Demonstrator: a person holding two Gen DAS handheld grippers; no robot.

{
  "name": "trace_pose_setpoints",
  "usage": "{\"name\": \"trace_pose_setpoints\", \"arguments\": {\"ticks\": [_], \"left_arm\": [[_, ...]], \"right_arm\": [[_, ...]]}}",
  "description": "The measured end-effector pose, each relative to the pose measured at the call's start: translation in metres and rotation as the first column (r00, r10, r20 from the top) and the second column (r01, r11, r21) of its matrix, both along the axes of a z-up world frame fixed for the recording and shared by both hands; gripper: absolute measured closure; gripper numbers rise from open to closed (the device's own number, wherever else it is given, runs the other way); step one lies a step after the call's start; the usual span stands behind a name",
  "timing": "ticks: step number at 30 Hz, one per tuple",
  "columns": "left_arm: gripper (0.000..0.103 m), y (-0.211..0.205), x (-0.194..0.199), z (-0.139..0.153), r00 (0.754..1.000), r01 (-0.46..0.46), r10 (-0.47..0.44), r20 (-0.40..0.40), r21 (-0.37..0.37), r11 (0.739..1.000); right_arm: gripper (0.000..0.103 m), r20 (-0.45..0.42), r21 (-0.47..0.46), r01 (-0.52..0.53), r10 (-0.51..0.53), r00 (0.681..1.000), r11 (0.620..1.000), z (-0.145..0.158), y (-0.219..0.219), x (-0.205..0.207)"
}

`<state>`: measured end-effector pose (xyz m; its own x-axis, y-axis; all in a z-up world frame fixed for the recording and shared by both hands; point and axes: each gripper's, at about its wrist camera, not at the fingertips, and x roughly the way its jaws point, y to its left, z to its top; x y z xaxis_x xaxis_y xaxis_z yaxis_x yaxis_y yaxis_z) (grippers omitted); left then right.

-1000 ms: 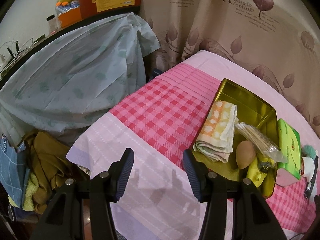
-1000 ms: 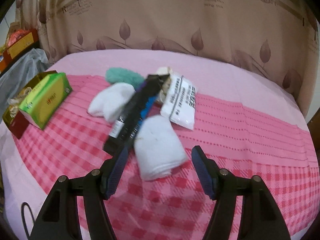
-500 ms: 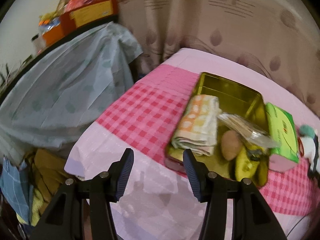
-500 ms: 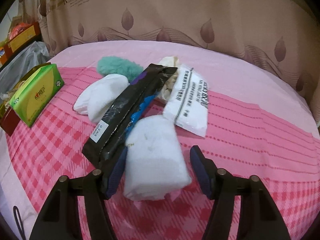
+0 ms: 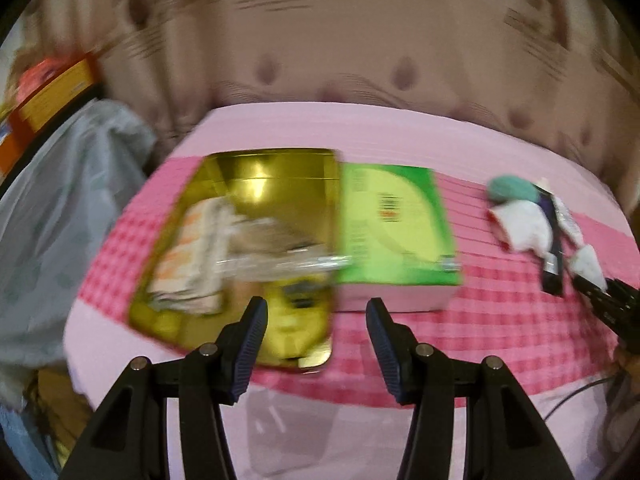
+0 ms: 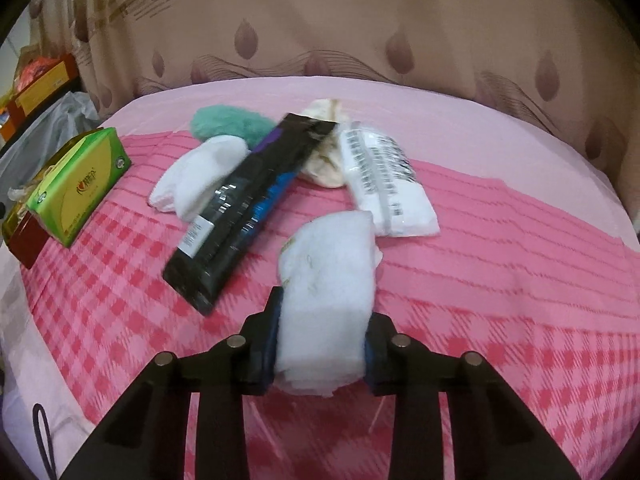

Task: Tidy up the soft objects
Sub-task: 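Grasp the white red-trimmed glove with the left gripper while the right holds the cloth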

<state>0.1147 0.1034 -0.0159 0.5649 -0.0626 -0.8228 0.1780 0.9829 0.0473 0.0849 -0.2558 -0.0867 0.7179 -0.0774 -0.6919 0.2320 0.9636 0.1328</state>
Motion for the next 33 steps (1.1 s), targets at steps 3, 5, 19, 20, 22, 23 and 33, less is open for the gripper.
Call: {"name": "trace_pose_setpoints", "arguments": {"ticks": [3,5,19,20,22,23,33], "left_arm": [[0.05,-0.034,0.001,-0.001,0.998,0.068,-0.068,-0.017,-0.02,0.997],[0.05,-0.053,0.001,-0.001,0.994,0.105,-0.106,-0.021,-0.029,0.994],[0.048,-0.188,0.042,-0.004,0.957,0.254,-0.271,-0.101,-0.151,0.955],[0.047,-0.194,0.046,-0.005,0.956,0.256,-0.274,-0.107,-0.153,0.954],[0.047,-0.207,0.055,-0.009,0.954,0.252,-0.272,-0.126,-0.155,0.955],[0.047,-0.214,0.062,-0.013,0.952,0.252,-0.273,-0.136,-0.151,0.956],[0.047,-0.242,0.098,-0.04,0.948,0.206,-0.233,-0.215,-0.14,0.968]], "right_arm": [[0.074,-0.004,0.008,0.038,-0.038,0.999,0.999,-0.002,-0.008,-0.013],[0.074,-0.006,0.011,0.068,-0.067,0.998,0.998,-0.004,-0.015,-0.02],[0.073,0.014,0.067,0.134,-0.135,0.991,0.989,-0.008,-0.035,-0.039],[0.072,0.016,0.072,0.133,-0.135,0.991,0.988,-0.008,-0.036,-0.039],[0.072,0.019,0.08,0.133,-0.135,0.991,0.988,-0.009,-0.037,-0.041],[0.071,0.019,0.08,0.133,-0.135,0.991,0.988,-0.008,-0.036,-0.041],[0.07,0.028,0.107,0.13,-0.134,0.991,0.986,-0.005,-0.039,-0.04]]}}
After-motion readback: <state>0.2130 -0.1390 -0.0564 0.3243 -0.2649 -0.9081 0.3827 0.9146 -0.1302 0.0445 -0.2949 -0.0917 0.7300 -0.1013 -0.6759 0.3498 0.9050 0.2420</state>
